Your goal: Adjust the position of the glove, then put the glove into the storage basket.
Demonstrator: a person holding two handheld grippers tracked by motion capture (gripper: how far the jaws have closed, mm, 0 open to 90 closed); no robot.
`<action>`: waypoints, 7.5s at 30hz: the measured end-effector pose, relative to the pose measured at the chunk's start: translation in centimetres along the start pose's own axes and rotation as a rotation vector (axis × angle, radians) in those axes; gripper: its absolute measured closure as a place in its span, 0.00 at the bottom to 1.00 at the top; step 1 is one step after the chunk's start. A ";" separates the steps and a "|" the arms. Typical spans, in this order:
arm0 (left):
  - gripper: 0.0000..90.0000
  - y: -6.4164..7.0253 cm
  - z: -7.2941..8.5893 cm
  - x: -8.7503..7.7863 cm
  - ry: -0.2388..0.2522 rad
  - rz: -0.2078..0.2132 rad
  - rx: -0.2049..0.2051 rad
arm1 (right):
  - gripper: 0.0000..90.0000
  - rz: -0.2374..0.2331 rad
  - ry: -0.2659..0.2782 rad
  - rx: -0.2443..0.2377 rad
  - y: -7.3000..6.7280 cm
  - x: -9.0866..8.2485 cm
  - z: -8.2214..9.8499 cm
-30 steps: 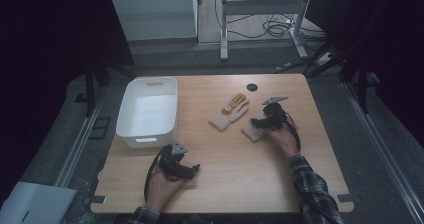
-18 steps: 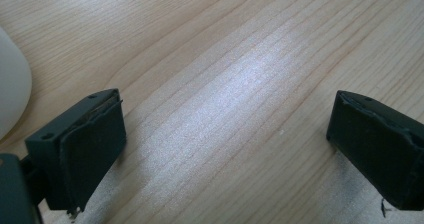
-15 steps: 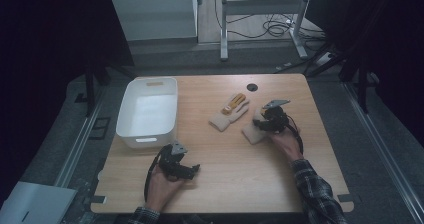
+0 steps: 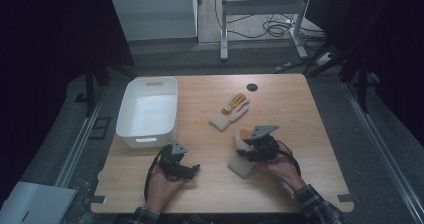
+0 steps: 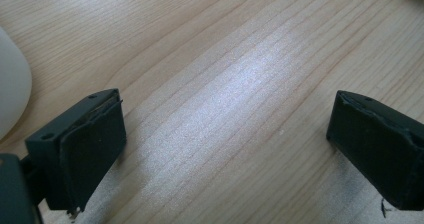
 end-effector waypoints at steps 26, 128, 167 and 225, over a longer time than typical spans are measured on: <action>0.03 0.0 0.0 0.0 -0.002 0.000 0.001 | 0.46 0.137 0.039 0.182 9.3 6.1 -6.6; 0.02 0.0 0.0 0.0 0.001 -0.001 -0.004 | 0.89 -0.028 -0.014 0.136 -2.8 -2.8 6.0; 0.03 2.1 -2.5 -1.0 0.013 0.091 0.021 | 0.51 0.139 0.039 0.210 1.1 -3.5 5.8; 0.75 7.2 -11.9 5.4 -0.087 0.171 0.125 | 0.29 0.322 0.010 0.291 5.7 -6.9 10.9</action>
Point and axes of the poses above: each handheld gripper's, and its own axes: x roughly forward along the jaws, z roughly out of its underside, y roughly to its right, the point moved 4 cm from there along x, roughly forward along the jaws
